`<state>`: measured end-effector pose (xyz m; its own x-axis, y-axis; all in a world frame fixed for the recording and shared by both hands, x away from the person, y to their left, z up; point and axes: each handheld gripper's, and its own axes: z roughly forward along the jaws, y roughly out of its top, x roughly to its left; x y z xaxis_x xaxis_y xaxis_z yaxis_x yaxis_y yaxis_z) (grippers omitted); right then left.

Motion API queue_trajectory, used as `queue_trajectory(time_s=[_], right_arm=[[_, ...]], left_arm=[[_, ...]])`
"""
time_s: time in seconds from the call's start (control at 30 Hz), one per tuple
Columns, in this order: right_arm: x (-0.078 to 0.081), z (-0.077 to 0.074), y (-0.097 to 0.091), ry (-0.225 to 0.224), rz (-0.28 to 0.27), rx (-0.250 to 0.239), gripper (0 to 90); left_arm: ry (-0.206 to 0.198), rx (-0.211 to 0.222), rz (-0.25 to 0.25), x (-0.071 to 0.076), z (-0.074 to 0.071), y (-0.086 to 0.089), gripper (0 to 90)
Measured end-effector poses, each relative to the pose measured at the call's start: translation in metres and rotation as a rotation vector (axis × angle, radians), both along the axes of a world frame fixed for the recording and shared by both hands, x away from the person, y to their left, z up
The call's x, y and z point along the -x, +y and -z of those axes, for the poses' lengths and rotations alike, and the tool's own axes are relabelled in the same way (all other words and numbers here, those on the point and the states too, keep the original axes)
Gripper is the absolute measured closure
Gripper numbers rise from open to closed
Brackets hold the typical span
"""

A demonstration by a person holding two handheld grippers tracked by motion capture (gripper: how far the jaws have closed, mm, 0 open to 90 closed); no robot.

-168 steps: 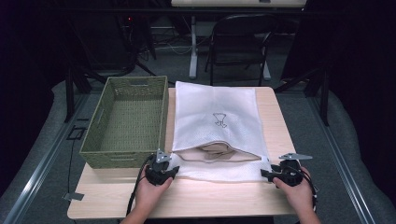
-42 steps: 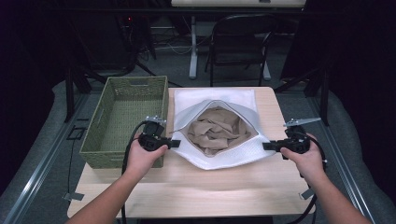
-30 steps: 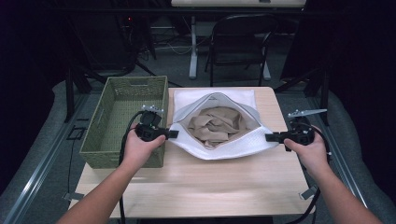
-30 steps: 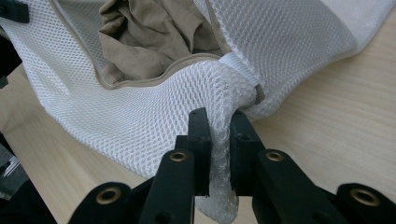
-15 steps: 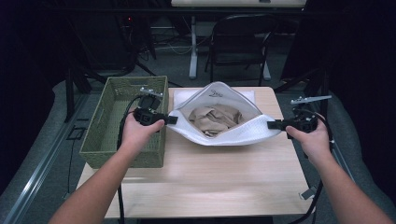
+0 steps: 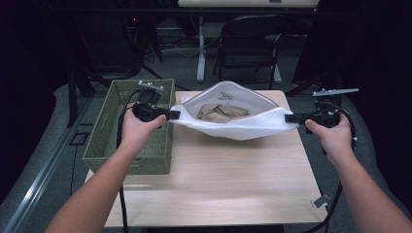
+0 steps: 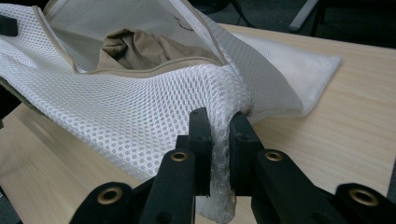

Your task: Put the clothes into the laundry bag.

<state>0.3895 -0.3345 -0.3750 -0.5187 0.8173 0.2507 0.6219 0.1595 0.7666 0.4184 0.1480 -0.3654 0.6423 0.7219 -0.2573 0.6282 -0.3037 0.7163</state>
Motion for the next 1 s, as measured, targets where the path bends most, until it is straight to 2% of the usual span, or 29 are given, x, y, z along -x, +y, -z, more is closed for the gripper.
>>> queue_trajectory(time_s=[0.33,0.4,0.7,0.87,1.0], right_arm=[[0.003,-0.023,-0.003,-0.063,0.015,0.0,82.2],[0.004,-0.027,-0.003,-0.077,0.016,0.001,82.3],[0.005,-0.034,-0.003,-0.098,0.027,0.0,82.3],[0.006,-0.042,-0.004,-0.118,0.034,-0.007,82.3],[0.007,-0.046,-0.005,-0.129,0.033,0.0,82.3]], left_arm=[[-0.043,0.012,-0.016,0.004,-0.019,0.007,82.8],[-0.049,0.003,-0.011,0.005,-0.021,0.007,82.8],[-0.071,0.004,-0.013,0.006,-0.032,0.007,82.9],[-0.096,-0.003,-0.011,0.006,-0.045,0.007,82.9],[-0.097,0.008,-0.016,0.007,-0.045,0.007,82.9]])
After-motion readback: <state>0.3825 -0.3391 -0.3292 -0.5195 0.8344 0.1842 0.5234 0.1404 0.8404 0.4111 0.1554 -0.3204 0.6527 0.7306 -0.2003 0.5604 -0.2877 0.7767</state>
